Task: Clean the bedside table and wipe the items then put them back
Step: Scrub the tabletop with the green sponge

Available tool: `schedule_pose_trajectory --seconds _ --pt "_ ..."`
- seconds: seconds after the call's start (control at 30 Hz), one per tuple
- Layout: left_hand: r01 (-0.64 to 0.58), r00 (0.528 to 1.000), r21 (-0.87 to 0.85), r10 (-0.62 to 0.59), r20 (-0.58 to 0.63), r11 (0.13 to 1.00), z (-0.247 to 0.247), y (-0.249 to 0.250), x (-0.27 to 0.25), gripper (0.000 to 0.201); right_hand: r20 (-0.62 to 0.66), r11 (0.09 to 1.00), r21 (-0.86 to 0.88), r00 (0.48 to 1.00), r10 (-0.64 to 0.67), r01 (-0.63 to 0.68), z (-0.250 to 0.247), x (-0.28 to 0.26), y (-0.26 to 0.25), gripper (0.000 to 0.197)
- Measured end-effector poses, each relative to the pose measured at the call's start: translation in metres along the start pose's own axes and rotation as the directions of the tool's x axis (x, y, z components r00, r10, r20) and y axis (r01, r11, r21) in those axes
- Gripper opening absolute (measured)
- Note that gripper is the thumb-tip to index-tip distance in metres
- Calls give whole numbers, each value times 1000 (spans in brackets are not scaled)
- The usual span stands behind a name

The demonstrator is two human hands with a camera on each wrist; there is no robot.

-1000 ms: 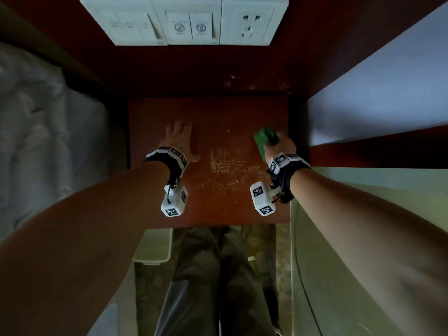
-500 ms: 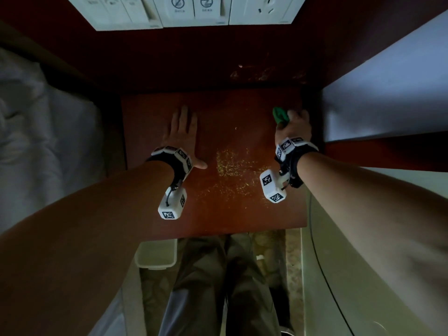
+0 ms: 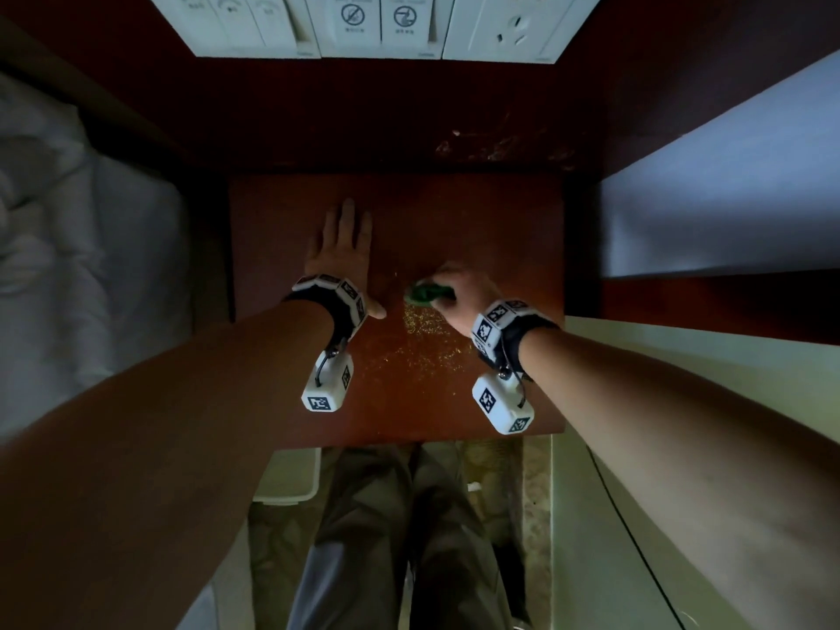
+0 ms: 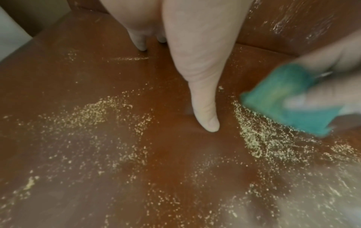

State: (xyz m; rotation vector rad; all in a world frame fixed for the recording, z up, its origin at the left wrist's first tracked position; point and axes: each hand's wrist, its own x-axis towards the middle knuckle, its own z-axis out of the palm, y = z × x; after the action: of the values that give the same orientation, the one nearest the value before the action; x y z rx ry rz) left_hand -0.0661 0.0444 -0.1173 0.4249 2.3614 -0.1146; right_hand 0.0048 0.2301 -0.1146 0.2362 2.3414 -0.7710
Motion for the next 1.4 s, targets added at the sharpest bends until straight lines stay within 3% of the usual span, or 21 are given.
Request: schedule_pose_trajectory --seconds 0.07,0.17,0.23,0.37,0.47,0.63,0.7,0.87,1.03,1.23,1.33,1.4 --pt "-4 1000 -11 4 2 1000 -1 0 -1 149 -178 990 73 976 129 -118 -11 -2 8 20" --pt "-2 1000 -29 2 5 1000 -1 -1 0 149 -449 933 170 818 359 -316 -41 2 29 27" --pt "-1 1000 -32 1 8 999 -2 -2 -1 148 -462 872 258 739 490 -417 -60 10 50 36" --pt "2 1000 -38 -2 4 999 0 -2 0 147 -387 841 313 750 537 -441 -70 30 68 40" --pt "-1 1000 -45 0 -11 999 2 -3 1 148 -468 833 415 699 541 -366 -66 40 50 32" --pt "-8 1000 -52 7 -30 999 6 -5 3 148 -484 918 253 782 393 -304 -63 55 18 46" --pt "-7 999 -60 5 -38 998 6 -5 3 148 -473 943 219 818 326 -249 -60 63 4 42" --pt "-12 999 -92 8 -38 996 6 -7 2 148 -302 997 47 951 68 -57 -42 67 -24 39" --pt "-1 999 -77 -2 -35 997 5 -5 2 149 -114 986 -28 979 -169 167 -21 36 -19 31" --pt "-10 998 -70 6 -58 997 5 -5 2 152 217 992 27 968 -127 124 0 -6 -14 32" --pt "-13 999 -64 10 -51 998 5 -5 3 150 103 967 250 994 32 -57 -5 -9 -13 27" --pt "-16 999 -66 13 -53 998 5 -5 2 148 -140 940 321 975 171 -118 -17 0 -10 26"
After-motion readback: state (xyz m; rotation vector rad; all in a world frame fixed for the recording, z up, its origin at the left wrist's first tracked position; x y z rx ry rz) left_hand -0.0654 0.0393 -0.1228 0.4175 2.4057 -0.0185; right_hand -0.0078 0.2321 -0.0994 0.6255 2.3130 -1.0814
